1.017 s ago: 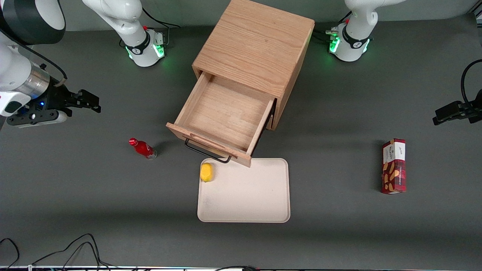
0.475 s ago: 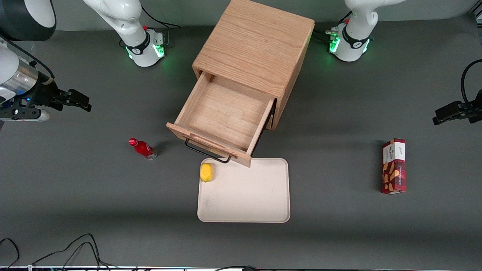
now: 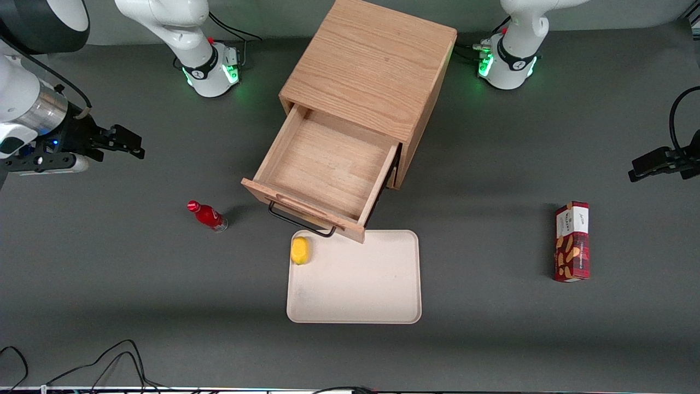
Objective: Open upper drawer
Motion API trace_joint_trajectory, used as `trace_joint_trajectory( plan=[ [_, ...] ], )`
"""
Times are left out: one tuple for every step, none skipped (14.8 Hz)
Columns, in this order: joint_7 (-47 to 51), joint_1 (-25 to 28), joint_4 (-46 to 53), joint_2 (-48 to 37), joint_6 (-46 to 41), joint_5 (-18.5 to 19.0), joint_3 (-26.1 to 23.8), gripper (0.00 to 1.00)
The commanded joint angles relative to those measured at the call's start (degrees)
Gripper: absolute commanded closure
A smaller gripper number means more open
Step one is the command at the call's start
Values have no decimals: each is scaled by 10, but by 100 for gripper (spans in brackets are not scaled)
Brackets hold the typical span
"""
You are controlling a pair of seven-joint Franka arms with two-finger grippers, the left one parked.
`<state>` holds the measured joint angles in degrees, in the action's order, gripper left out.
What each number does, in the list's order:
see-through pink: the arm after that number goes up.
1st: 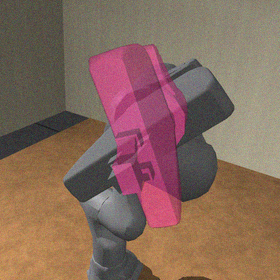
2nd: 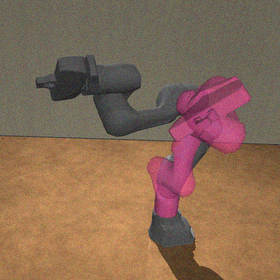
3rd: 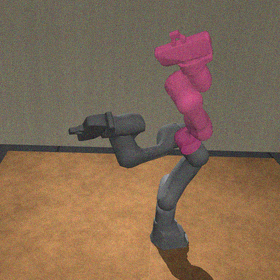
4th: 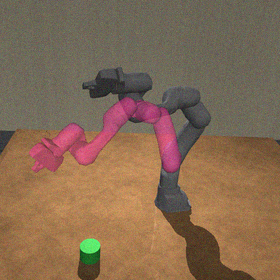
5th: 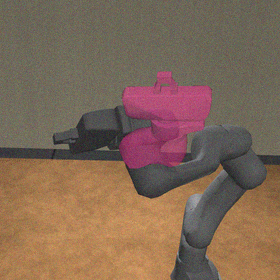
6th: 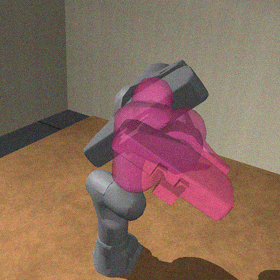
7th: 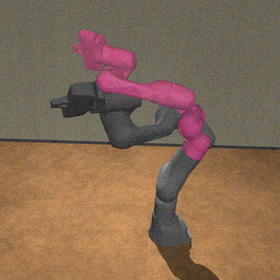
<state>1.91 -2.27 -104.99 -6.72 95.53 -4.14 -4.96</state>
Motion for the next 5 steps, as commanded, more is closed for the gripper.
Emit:
trace_joint_trajectory(
  plan=[
    [-8,75,14,5,-11,-7,79,0],
    [-10,73,14,5,-11,-6,79,0],
    [-12,70,14,6,-11,-6,79,0],
    [-11,70,14,6,-11,-4,79,0],
    [-9,68,14,6,-11,-3,79,0]
  ],
)
